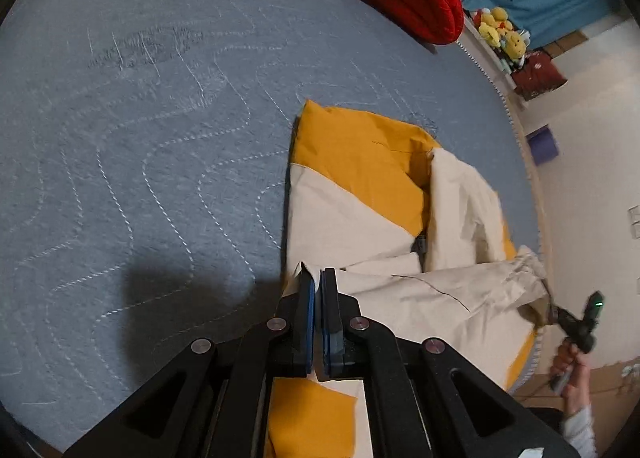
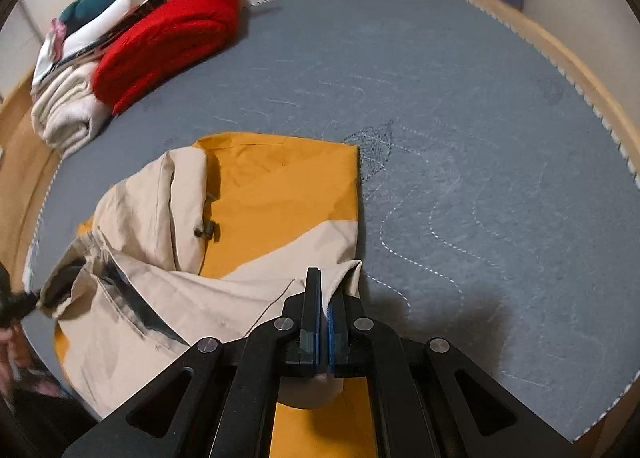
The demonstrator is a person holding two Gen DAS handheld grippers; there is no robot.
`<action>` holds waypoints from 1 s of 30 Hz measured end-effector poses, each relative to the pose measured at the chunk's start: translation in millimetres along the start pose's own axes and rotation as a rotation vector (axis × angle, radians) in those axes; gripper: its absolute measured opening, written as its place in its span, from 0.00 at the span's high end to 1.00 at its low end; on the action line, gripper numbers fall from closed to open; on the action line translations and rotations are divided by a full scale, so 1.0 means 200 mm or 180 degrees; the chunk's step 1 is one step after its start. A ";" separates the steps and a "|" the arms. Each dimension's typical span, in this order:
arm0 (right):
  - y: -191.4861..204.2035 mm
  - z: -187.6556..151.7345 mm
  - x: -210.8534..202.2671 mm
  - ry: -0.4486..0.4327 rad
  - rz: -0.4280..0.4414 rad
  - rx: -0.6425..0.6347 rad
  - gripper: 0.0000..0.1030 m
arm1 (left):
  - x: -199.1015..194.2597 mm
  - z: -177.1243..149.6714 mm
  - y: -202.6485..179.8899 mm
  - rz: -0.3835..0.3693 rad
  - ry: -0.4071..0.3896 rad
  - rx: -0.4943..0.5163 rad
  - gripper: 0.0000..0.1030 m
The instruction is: Fold large clothes
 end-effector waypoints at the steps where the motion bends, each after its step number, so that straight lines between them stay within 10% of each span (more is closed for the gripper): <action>1: -0.01 0.01 0.00 0.0017 0.0019 0.0028 0.98 | -0.01 0.00 0.00 -0.0067 -0.0012 -0.0029 0.94; 11: -0.12 -0.03 -0.15 -0.0433 -0.0034 0.0431 0.70 | -0.19 -0.09 0.05 -0.0157 -0.0399 -0.0237 0.70; 17: -0.12 -0.19 0.01 0.0069 0.0049 0.0316 0.57 | -0.06 -0.14 0.07 0.0098 -0.0110 -0.0166 0.61; 27: -0.05 -0.26 0.23 0.0505 -0.0145 -0.0034 0.57 | 0.15 -0.12 0.06 0.0609 0.0137 0.0036 0.60; 30: -0.04 -0.25 0.20 0.0441 -0.0169 -0.0119 0.88 | 0.18 -0.12 0.04 0.0596 0.0191 0.0104 0.88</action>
Point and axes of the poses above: each gripper's, at about its wrist camera, not at the fingertips, and x roughly the way its jaws point, y to its left, z to its top, the point moved 9 cm from there along x, roughly the way its jaws point, and after that the axes turned 10 degrees about y, right-handed, at the moved point
